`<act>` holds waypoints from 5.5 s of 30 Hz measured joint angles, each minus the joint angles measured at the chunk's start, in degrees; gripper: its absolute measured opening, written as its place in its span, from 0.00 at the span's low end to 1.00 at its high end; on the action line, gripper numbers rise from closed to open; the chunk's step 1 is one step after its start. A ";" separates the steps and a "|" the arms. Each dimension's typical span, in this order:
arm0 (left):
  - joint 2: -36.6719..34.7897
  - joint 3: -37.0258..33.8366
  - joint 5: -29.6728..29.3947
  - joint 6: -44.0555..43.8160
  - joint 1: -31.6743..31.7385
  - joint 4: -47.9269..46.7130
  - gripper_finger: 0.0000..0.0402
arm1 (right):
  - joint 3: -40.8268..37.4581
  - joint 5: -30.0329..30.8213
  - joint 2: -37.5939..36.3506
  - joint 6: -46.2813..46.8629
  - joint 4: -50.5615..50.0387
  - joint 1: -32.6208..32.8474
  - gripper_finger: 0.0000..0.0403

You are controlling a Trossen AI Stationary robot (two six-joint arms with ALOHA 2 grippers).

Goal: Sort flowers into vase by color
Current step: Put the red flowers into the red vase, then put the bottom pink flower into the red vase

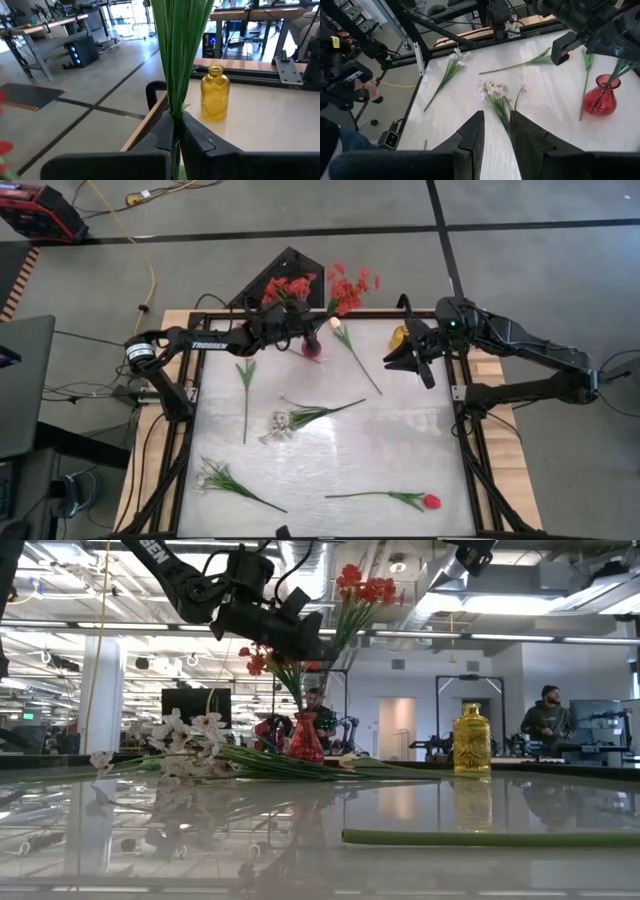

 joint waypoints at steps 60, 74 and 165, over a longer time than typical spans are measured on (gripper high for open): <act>-19.78 -4.46 11.16 -7.03 -15.01 -60.64 0.28 | 0.02 -1.42 15.05 4.88 -13.06 14.51 0.29; -19.78 -4.46 4.61 1.71 -24.46 -51.31 0.28 | 0.02 13.02 33.06 29.01 -1.79 49.75 0.29; -19.76 -4.46 21.45 -51.70 -14.46 -26.92 0.00 | 2.80 54.45 28.94 -53.40 32.15 25.27 0.26</act>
